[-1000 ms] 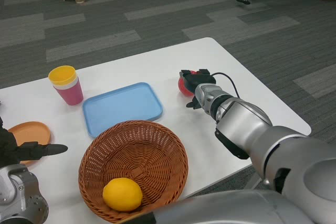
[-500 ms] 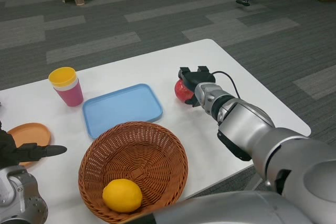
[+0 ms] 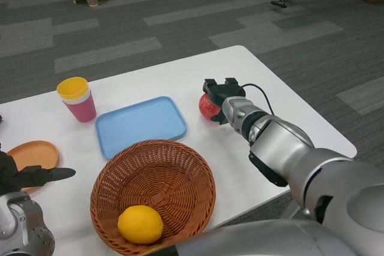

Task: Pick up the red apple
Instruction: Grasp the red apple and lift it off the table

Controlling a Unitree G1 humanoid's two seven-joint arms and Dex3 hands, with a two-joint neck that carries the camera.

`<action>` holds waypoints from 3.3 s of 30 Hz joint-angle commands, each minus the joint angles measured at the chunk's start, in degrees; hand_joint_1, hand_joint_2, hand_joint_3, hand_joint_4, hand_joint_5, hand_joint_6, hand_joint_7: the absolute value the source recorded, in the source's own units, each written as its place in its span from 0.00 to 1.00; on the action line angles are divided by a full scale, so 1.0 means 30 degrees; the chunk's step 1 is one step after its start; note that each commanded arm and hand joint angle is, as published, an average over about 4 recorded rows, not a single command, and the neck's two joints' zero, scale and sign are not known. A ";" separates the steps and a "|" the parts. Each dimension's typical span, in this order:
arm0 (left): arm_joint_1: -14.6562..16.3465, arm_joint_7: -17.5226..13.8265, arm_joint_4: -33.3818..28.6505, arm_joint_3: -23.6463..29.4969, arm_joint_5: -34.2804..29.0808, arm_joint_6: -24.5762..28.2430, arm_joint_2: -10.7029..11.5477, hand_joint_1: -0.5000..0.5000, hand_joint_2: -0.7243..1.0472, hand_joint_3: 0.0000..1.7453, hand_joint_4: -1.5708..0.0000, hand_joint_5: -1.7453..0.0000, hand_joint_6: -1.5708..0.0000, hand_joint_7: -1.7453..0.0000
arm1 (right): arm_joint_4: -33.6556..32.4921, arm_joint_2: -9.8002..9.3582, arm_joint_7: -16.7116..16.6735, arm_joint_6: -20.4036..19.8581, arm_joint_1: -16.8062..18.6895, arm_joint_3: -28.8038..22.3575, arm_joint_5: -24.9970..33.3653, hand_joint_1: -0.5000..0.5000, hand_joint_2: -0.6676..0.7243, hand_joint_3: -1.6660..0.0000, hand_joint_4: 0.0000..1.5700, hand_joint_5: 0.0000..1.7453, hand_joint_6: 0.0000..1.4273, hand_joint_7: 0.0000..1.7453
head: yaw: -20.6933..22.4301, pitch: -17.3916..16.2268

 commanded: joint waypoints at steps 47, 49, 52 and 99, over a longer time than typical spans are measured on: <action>0.0522 -0.0043 -0.0009 -0.0020 -0.0091 -0.0113 -0.0030 0.00 0.05 0.05 1.00 1.00 1.00 1.00 | 0.1336 0.0601 0.0180 0.0012 0.0880 -0.0415 0.0006 0.04 0.09 0.58 0.00 0.00 0.00 0.10 | -0.0165 -0.0150; 0.0522 -0.0043 -0.0009 -0.0034 -0.0091 -0.0113 -0.0030 0.00 0.05 0.05 1.00 1.00 1.00 1.00 | 0.1453 0.0616 0.0180 0.0027 0.0880 -0.0430 0.0020 0.04 0.09 0.62 0.00 0.00 0.00 0.06 | -0.0138 -0.0161; 0.0530 -0.0043 -0.0009 -0.0027 -0.0091 -0.0113 -0.0030 0.00 0.05 0.05 1.00 1.00 1.00 1.00 | 0.1527 0.0638 0.0202 0.0027 0.0880 -0.0503 0.0042 0.04 0.09 0.67 0.00 0.00 0.00 0.03 | -0.0022 -0.0158; 0.0742 -0.0050 -0.0038 0.0266 -0.0091 -0.0201 -0.0059 0.00 0.05 0.05 1.00 1.00 1.00 1.00 | 0.1900 0.0850 0.0788 -0.0112 0.1393 -0.1594 -0.0170 0.00 0.16 0.05 0.77 0.93 0.81 0.92 | 0.0325 -0.0331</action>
